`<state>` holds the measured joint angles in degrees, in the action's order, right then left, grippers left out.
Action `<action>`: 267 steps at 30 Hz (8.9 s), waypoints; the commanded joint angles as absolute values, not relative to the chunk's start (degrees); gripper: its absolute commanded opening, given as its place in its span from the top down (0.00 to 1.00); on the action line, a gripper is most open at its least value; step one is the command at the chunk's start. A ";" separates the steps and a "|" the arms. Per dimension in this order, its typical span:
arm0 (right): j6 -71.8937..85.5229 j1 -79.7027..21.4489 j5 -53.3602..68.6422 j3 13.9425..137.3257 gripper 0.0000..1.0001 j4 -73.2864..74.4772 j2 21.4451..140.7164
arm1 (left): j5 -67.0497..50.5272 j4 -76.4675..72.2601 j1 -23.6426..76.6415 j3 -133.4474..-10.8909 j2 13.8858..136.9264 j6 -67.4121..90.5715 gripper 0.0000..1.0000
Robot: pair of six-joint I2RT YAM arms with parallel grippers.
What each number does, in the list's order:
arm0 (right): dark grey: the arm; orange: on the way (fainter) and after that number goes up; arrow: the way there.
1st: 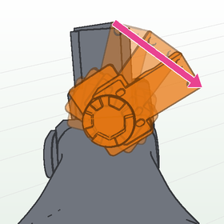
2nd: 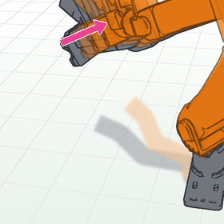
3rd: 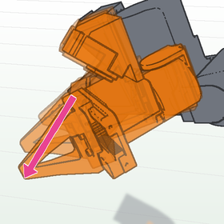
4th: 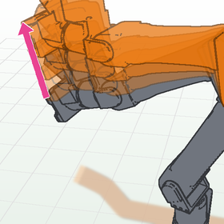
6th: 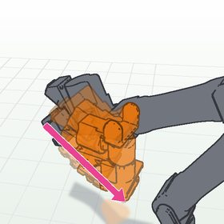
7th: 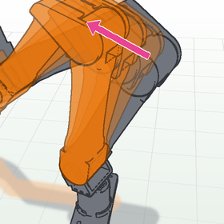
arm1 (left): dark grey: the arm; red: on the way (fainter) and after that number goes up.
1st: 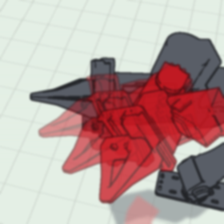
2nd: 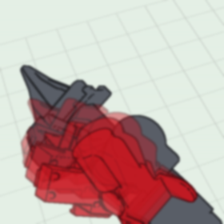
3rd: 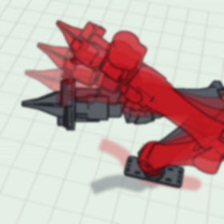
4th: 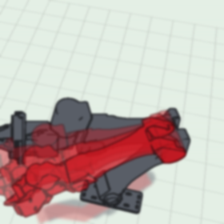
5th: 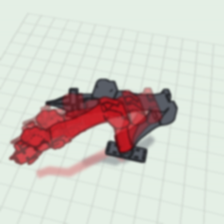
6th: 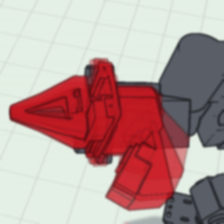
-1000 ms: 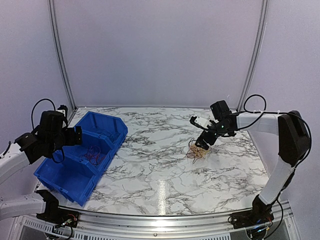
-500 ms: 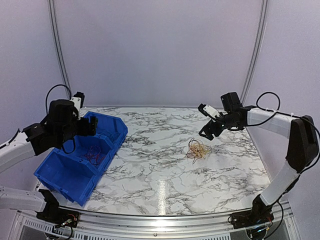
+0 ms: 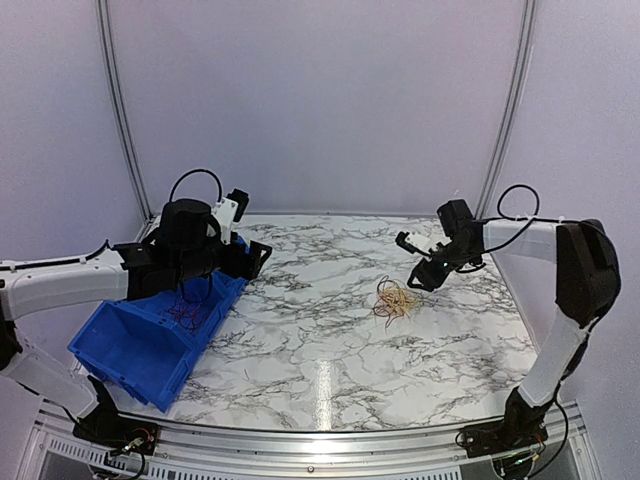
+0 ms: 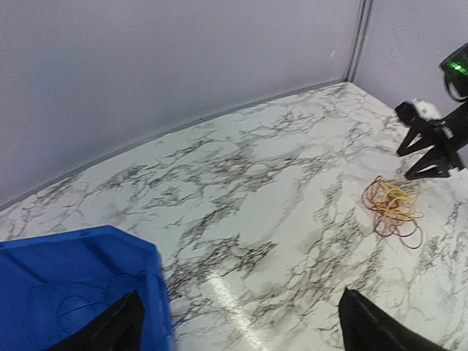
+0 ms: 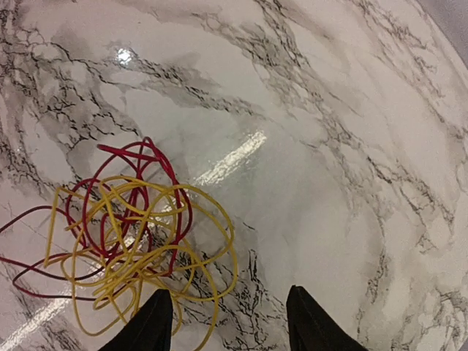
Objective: Untangle the cables
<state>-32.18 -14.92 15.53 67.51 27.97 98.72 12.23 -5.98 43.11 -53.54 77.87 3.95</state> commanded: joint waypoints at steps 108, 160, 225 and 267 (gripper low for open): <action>-36.89 -27.16 16.90 74.81 1.00 40.39 119.66 | 27.29 3.98 56.29 -62.67 50.48 13.99 1.00; -28.17 -40.00 56.80 84.18 0.94 34.41 98.17 | 2.84 -13.80 62.40 -58.36 81.29 22.79 1.00; -30.50 -33.60 55.46 111.73 1.00 50.44 77.00 | 18.81 -50.98 59.24 -53.70 116.12 29.27 0.85; -27.29 -33.54 43.79 97.11 1.00 42.97 78.29 | 43.69 -68.32 76.05 -45.42 97.90 4.00 0.22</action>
